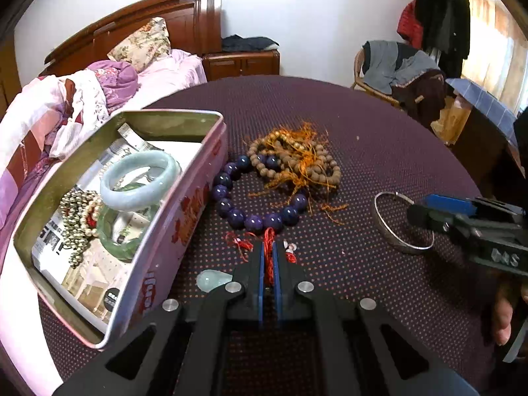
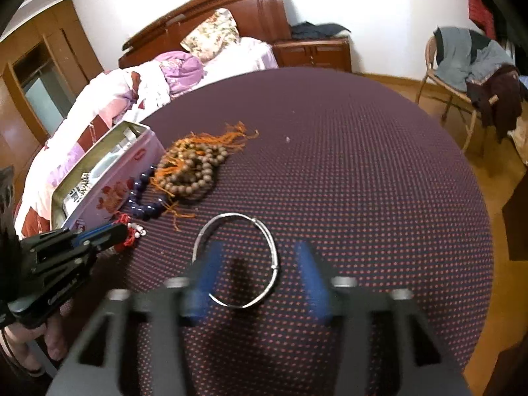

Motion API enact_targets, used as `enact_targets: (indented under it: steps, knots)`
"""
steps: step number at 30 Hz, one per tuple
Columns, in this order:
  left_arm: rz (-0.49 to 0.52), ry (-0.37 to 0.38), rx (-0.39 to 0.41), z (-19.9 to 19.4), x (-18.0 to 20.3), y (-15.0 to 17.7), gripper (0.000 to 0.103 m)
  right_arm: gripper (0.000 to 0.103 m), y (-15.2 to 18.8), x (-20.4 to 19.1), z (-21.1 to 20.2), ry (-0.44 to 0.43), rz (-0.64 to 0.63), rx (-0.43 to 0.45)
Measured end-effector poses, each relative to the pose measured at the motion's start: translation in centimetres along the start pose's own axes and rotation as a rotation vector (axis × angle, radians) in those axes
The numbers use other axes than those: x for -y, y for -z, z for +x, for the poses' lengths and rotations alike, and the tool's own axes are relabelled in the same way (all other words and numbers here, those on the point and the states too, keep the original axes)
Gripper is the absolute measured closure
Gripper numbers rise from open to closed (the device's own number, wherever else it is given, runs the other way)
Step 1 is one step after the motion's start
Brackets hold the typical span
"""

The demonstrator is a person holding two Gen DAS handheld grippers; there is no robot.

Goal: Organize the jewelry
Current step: 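Return to the pile and lower the right gripper onto the silver wire bangle, then grasp the silver bangle with the right gripper while the left gripper grasps the red tassel charm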

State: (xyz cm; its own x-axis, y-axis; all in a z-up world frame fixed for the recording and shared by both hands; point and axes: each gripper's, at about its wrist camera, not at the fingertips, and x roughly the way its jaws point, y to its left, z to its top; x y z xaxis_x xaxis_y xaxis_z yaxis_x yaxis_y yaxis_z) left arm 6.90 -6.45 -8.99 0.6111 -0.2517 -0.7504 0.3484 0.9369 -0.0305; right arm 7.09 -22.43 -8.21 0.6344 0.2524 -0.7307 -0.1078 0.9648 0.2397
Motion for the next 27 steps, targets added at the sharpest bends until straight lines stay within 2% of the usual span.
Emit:
enact_targets:
  steps: [3,5,11,16,18,27]
  knots:
    - [0.004,-0.001,0.011,-0.3,0.0,-0.1,0.099,0.02,0.0,-0.7,-0.3,-0.018,-0.025,0.02]
    - [0.002,0.004,0.011,-0.2,-0.1,-0.1,0.099,0.015,0.1,-1.1,-0.1,-0.036,-0.041,0.012]
    - [0.007,0.003,-0.003,0.2,0.1,-0.4,0.099,0.015,0.0,-1.5,1.4,0.008,-0.052,-0.055]
    - [0.013,-0.003,-0.008,0.4,0.3,-0.5,0.099,0.021,0.1,-2.7,1.9,0.07,-0.107,-0.074]
    - [0.013,-0.003,-0.006,0.4,0.2,-0.4,0.099,0.039,0.2,-3.1,1.9,0.089,-0.134,-0.076]
    - [0.015,-0.008,0.011,0.1,0.2,-0.4,0.099,0.04,0.2,-2.6,1.5,0.063,-0.127,-0.064]
